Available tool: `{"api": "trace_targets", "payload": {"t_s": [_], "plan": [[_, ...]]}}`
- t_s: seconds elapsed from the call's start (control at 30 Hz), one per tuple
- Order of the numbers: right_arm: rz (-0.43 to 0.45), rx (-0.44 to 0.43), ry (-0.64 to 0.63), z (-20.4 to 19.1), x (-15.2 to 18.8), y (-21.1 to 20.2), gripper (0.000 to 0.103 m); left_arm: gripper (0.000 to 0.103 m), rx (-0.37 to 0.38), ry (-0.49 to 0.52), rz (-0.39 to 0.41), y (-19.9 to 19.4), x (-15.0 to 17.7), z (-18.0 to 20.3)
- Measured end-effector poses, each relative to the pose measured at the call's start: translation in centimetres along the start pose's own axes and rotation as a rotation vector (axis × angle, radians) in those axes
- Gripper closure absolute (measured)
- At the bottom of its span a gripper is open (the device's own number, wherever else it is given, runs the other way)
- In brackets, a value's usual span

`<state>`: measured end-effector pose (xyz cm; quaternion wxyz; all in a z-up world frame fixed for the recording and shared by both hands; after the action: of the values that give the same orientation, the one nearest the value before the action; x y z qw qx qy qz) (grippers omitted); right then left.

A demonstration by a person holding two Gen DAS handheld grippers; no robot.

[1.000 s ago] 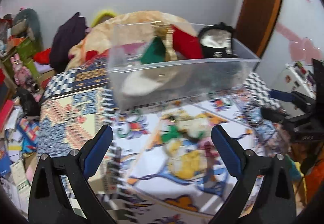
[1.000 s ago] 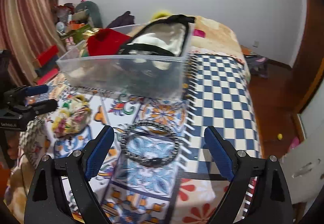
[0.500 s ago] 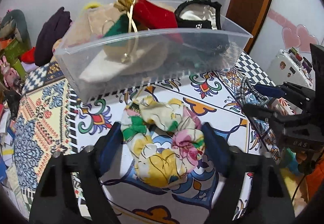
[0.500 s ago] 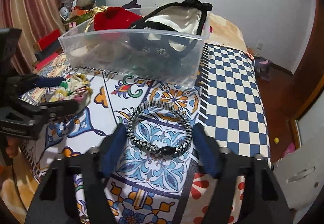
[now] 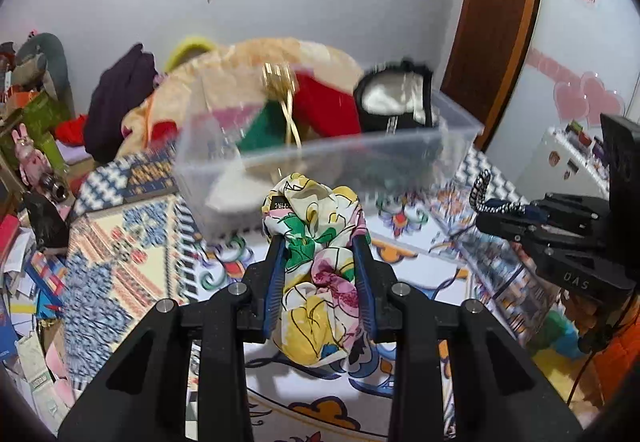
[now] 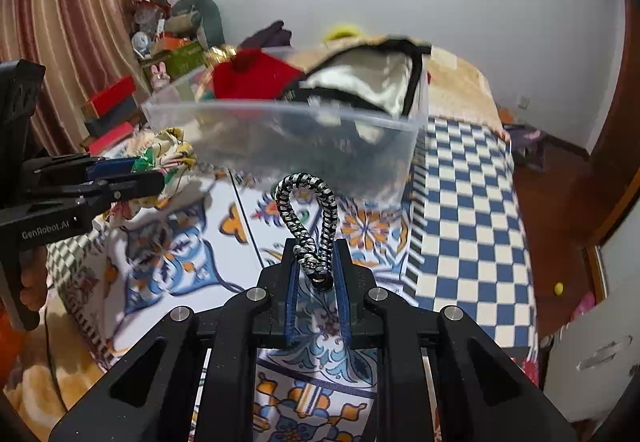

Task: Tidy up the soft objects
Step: 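Carry the floral cloth and bracelet into the box and open both tools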

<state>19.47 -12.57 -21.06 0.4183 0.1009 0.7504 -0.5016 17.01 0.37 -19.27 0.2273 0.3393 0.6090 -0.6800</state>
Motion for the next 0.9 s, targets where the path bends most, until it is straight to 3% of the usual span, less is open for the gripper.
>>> {"api": "trace_targets", "payload": {"t_s": [0.27,0.47,0.67,0.9], "plan": [[0.121,-0.023,-0.005,-0.9,-4.4,-2.3,0.088,0.070,-0.035,-0.018,0.147,-4.1,-4.9,-1.6],[0.191,-0.037,-0.006,-1.7,-8.0,-2.6,0.088,0.070,-0.086,-0.021,0.206,-4.1,-7.8,-2.7],[0.225,-0.055,-0.005,-3.0,-10.8,-1.4,0.088,0.070,-0.120,-0.047,0.213,-2.7,-9.1,-4.5],[0.169,-0.053,0.006,-3.2,-11.7,2.4,0.088,0.070,-0.122,-0.095,0.152,1.0,-9.2,-6.3]]}}
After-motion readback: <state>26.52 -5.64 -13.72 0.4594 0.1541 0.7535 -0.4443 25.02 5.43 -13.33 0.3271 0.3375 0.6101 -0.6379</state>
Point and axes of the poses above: each gripper's, at about its wrist camera, not at the fingertips, and y roughly the way its jaws point, z to its right, x to its underside, the point moved 10 cm from there along y, roughly the way its jaws point, and after that the axes turned 6 degrees about y, right-handed, at the moved point
